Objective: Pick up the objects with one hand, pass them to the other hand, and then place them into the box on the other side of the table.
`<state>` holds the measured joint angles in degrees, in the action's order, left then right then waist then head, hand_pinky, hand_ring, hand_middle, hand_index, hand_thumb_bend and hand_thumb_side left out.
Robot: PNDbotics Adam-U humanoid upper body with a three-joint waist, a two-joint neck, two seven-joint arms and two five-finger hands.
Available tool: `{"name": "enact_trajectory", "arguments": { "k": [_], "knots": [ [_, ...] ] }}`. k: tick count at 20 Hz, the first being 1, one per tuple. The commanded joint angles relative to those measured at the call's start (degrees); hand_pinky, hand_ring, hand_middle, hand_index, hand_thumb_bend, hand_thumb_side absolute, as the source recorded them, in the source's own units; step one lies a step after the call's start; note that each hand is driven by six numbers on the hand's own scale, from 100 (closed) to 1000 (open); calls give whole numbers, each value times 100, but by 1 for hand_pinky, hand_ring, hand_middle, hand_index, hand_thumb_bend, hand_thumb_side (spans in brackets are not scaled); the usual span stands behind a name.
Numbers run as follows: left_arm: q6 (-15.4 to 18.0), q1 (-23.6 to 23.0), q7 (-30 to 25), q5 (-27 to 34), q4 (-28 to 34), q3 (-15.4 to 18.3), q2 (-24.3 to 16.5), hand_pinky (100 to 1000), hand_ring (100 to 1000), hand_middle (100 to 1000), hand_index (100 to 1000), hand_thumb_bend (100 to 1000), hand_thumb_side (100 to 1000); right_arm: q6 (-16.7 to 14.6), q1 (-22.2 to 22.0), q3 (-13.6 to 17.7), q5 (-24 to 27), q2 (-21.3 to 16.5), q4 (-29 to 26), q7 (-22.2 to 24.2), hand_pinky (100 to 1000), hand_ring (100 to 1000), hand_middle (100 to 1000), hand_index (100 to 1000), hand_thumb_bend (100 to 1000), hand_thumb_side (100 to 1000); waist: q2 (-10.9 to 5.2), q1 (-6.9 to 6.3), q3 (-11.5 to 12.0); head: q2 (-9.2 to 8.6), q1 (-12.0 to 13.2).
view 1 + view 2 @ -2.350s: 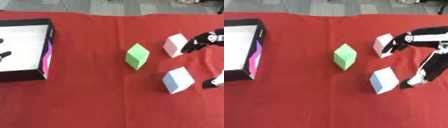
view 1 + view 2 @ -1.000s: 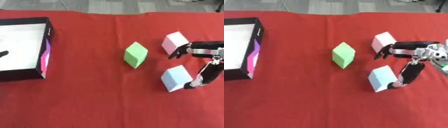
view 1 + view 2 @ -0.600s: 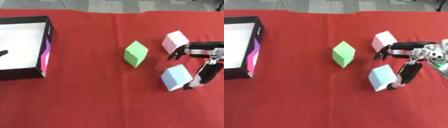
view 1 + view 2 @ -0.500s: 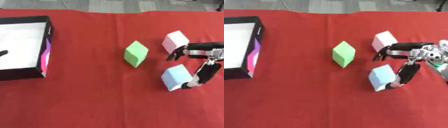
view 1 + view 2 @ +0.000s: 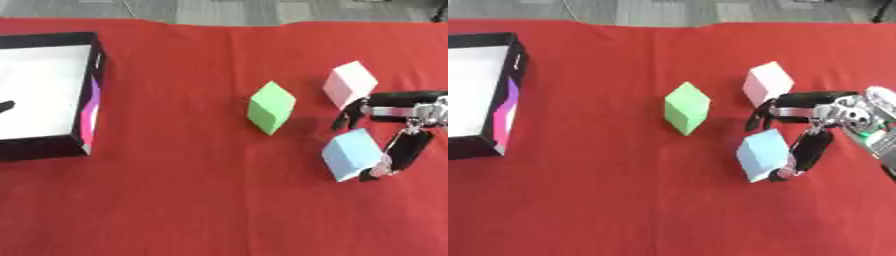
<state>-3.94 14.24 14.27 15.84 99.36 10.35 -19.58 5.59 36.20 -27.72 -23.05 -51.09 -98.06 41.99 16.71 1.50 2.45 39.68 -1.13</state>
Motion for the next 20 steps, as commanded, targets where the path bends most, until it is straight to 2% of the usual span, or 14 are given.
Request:
{"name": "enact_trajectory", "arguments": {
  "k": [1, 12, 20],
  "knots": [
    [-9, 44, -11, 0, 75, -4, -102, 725, 1000, 713, 649, 232, 866, -40, 27, 40, -83, -86, 28, -6, 913, 802, 792, 832, 592, 184, -106, -11, -3, 21, -11],
    [-15, 38, -14, 5, 73, -6, -109, 725, 1000, 713, 645, 228, 868, -89, -36, 49, -149, -50, 173, -87, 905, 786, 765, 798, 571, 164, -97, -21, -10, 29, -26],
    [-17, 40, -7, 7, 77, -3, -108, 725, 998, 713, 643, 225, 870, -67, -35, 49, -88, -4, 278, -266, 892, 767, 725, 750, 516, 114, -90, -26, -8, 35, -33]
  ]
}}
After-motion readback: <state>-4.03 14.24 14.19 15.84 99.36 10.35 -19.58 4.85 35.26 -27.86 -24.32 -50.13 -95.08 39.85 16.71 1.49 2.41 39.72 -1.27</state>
